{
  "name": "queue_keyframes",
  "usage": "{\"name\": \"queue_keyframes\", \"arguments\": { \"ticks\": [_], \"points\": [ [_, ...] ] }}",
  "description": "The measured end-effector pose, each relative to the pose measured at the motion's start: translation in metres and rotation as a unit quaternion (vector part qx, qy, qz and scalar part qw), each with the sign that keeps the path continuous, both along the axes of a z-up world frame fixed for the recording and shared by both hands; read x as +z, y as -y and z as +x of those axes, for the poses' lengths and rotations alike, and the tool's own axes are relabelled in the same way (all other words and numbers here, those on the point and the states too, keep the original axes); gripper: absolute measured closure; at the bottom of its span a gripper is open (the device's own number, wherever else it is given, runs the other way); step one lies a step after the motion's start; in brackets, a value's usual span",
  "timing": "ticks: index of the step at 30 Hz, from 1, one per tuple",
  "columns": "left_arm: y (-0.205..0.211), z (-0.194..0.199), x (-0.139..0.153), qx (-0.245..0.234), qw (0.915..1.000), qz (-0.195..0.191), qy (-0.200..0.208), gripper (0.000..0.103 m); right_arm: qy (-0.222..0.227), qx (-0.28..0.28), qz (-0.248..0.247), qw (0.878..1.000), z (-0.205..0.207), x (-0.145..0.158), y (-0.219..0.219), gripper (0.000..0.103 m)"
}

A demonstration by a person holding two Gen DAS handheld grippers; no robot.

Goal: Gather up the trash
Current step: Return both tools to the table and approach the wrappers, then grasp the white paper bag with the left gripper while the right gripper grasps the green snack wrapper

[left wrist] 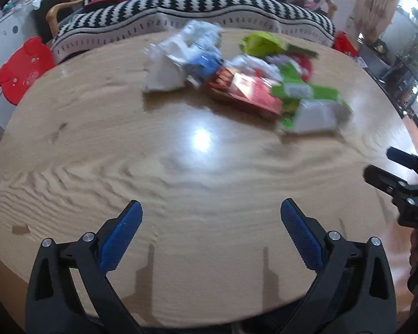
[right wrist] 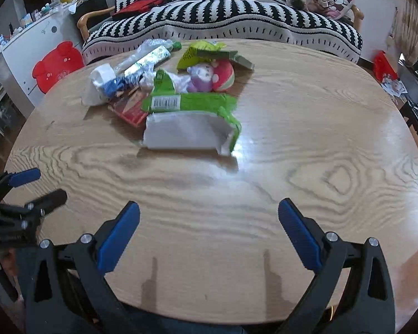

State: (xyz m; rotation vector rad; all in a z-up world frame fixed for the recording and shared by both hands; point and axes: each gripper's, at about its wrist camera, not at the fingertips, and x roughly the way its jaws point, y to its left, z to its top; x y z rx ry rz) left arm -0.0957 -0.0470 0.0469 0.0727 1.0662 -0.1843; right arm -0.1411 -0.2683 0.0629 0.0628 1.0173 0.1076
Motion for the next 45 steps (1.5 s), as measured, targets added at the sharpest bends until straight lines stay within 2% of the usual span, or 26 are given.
{"name": "queue_keyframes", "arguments": {
  "ticks": [8,17,22,26,29,30,31,32,34,39,45],
  "points": [
    [-0.022,0.063,0.022,0.022,0.9992,0.020,0.027,0.007,0.013,-0.010,0.014,1.000,0.052,0.008,0.006,0.007],
    [-0.028,0.119,0.015,0.012,0.9990,0.034,0.025,0.007,-0.010,-0.017,0.060,0.998,0.093,-0.016,0.003,0.007],
    [-0.023,0.144,0.015,-0.023,0.9985,0.032,0.038,0.007,0.000,-0.030,0.082,0.996,0.104,-0.013,-0.001,0.007],
    [-0.010,0.164,0.003,-0.069,0.9968,0.026,0.030,0.007,-0.005,-0.031,0.039,0.999,0.121,-0.020,-0.013,0.007],
    [-0.002,0.172,-0.010,-0.101,0.9942,0.025,0.025,0.008,-0.025,-0.031,0.045,0.998,0.133,-0.035,-0.013,0.007],
    [-0.001,0.174,-0.014,-0.110,0.9934,0.024,0.023,0.018,-0.033,-0.027,0.050,0.998,0.136,-0.041,-0.012,0.006],
    [-0.001,0.176,-0.020,-0.119,0.9926,0.020,0.016,0.041,-0.027,-0.022,0.048,0.998,0.136,-0.043,-0.013,0.006],
    [-0.001,0.179,-0.027,-0.123,0.9923,0.017,0.002,0.050,-0.024,-0.016,0.045,0.999,0.136,-0.044,-0.013,0.006],
    [-0.006,0.178,-0.027,-0.125,0.9920,0.006,0.020,0.059,-0.009,-0.004,0.040,0.999,0.133,-0.043,-0.014,0.016],
    [-0.026,0.180,-0.025,-0.095,0.9923,-0.079,0.001,0.060,-0.002,-0.004,0.045,0.999,0.124,-0.043,-0.009,0.018],
    [-0.034,0.164,-0.008,-0.078,0.9930,-0.087,0.018,0.060,0.011,-0.026,0.059,0.998,0.108,-0.032,0.005,0.018]
  ]
}}
